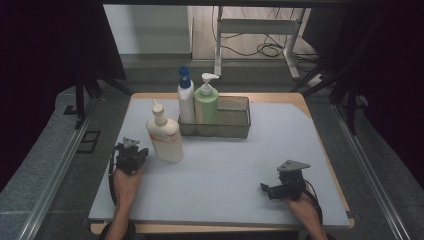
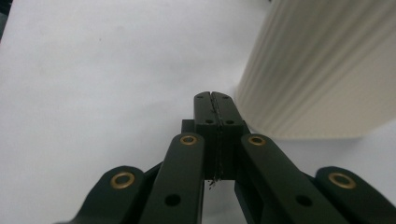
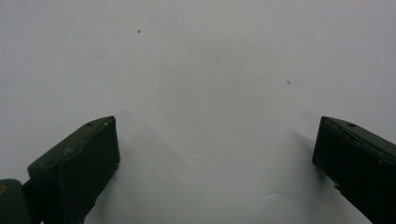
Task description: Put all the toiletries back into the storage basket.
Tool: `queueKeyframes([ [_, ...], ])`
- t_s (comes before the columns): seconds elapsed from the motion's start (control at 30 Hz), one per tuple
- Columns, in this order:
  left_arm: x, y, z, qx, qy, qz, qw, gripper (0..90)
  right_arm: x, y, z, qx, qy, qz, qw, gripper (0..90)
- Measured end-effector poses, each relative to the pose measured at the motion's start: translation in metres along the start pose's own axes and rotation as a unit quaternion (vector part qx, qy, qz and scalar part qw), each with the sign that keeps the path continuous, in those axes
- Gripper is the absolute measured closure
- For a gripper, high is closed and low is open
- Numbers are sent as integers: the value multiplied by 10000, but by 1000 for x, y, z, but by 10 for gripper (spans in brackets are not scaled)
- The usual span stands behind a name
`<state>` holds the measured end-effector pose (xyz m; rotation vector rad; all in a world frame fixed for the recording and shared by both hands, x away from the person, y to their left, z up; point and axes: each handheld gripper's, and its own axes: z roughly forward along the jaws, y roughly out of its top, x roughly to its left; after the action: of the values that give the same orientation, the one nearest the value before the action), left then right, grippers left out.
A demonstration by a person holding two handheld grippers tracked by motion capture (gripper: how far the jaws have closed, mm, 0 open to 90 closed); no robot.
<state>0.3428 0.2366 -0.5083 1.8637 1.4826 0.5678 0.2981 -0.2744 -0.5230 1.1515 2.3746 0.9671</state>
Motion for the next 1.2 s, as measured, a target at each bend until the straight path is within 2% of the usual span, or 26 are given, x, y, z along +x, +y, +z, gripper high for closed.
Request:
queueKeyframes([
  [0.37,2,9,20,79,-112,-65,9999,892,0,0,0,-6,0,1,10000,1],
  [0.57,-2,13,26,91,-216,-45,9997,893,0,0,0,-6,-2,0,10000,1],
  [0.63,-4,15,28,96,-154,-15,9998,893,0,0,0,-7,-2,-2,10000,1],
  [0.8,-4,16,30,111,-169,-102,9997,893,0,0,0,-1,-3,-1,10000,1],
  [1.2,-15,22,39,122,-313,11,9994,893,0,0,0,1,-4,-1,10000,1],
])
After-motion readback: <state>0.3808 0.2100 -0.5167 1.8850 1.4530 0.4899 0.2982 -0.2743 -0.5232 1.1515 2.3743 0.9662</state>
